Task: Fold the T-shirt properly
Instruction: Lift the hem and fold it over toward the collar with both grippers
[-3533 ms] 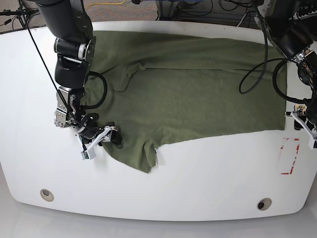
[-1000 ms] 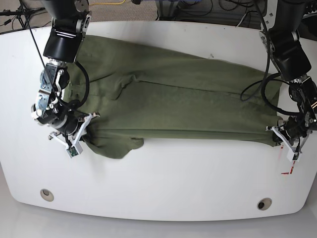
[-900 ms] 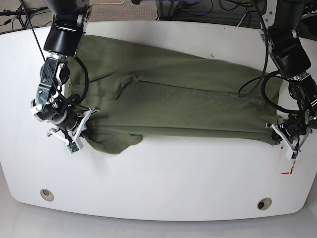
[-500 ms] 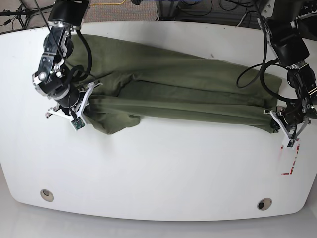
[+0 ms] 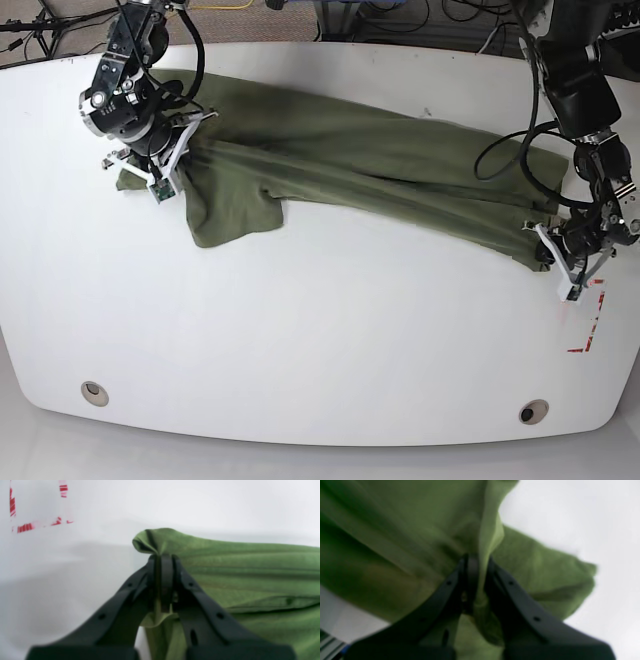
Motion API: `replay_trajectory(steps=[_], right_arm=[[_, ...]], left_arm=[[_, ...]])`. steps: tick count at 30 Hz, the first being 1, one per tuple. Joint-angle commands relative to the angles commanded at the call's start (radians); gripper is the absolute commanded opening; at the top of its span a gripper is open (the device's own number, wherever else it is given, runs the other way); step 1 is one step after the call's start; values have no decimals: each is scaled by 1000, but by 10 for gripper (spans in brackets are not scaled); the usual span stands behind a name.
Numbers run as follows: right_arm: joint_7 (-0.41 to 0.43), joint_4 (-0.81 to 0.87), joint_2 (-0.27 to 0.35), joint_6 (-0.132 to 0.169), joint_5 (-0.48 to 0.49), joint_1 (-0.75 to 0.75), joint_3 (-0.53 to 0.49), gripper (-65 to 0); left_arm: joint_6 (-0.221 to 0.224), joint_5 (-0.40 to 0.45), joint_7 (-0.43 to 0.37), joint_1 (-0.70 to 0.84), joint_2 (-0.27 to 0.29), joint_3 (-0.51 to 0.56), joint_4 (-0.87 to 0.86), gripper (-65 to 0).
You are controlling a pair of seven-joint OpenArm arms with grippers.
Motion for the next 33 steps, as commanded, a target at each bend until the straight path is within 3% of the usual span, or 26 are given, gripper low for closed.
replay_trajectory(steps=[9, 12, 20, 25, 28, 33], right_arm=[[0, 0, -6, 0, 0, -37, 2, -647], [0, -2, -6, 0, 0, -48, 2, -615], [0, -5, -5, 0, 0, -57, 2, -488], [0, -5, -5, 0, 0, -63, 2, -360], [5, 0, -11, 0, 25, -60, 43, -314], [3, -6, -37, 0, 201, -8, 233, -315]], left_arm=[[0, 2, 123, 34, -2, 0, 98, -650], [0, 0, 146, 77, -29, -5, 149, -650], [0, 3, 146, 152, -37, -8, 190, -650], [0, 5, 149, 175, -37, 0, 195, -646], [0, 6, 158, 175, -38, -2, 198, -543], [0, 5, 218, 173, -54, -2, 199, -335]])
